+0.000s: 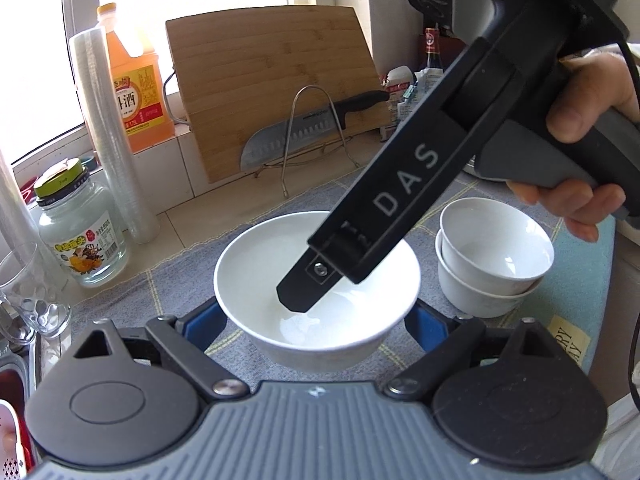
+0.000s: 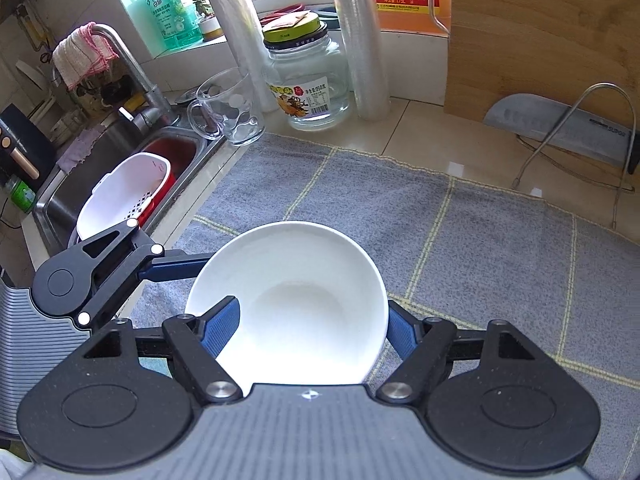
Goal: Organize plates and bowls
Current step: 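Lift the white bowl with the right tool and carry it across the towel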
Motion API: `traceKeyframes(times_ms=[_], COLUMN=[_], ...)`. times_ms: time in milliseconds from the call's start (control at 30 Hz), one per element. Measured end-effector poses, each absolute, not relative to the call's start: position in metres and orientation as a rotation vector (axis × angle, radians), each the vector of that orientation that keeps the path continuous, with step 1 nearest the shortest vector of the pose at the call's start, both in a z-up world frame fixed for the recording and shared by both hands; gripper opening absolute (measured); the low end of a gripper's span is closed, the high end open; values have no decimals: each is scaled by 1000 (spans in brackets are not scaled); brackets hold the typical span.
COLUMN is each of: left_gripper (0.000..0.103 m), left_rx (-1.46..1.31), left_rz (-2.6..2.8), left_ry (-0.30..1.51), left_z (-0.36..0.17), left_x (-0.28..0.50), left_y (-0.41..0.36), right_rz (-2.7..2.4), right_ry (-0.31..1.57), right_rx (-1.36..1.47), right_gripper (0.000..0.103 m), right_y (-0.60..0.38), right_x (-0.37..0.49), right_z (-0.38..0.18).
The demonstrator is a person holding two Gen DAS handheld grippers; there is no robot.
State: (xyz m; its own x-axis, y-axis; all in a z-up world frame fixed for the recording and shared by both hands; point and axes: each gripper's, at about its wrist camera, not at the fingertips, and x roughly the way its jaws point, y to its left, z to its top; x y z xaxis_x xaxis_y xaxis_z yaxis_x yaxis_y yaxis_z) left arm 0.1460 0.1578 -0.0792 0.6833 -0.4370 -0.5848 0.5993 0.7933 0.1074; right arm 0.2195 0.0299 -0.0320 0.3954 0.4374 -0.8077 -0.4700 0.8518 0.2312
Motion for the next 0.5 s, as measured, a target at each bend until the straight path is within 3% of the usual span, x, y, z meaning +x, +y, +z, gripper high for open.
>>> traceKeyframes(times_ms=[500], left_gripper=[95], left_rx=[336], left_rz=[-677], left_ry=[529], left_z=[-75], left_x=[138], left_y=[112], right_rz=[487], right_ry=[973], right_rx=[-1], right_gripper=[82], right_y=[-24], right_x=[193], right_z=[-15])
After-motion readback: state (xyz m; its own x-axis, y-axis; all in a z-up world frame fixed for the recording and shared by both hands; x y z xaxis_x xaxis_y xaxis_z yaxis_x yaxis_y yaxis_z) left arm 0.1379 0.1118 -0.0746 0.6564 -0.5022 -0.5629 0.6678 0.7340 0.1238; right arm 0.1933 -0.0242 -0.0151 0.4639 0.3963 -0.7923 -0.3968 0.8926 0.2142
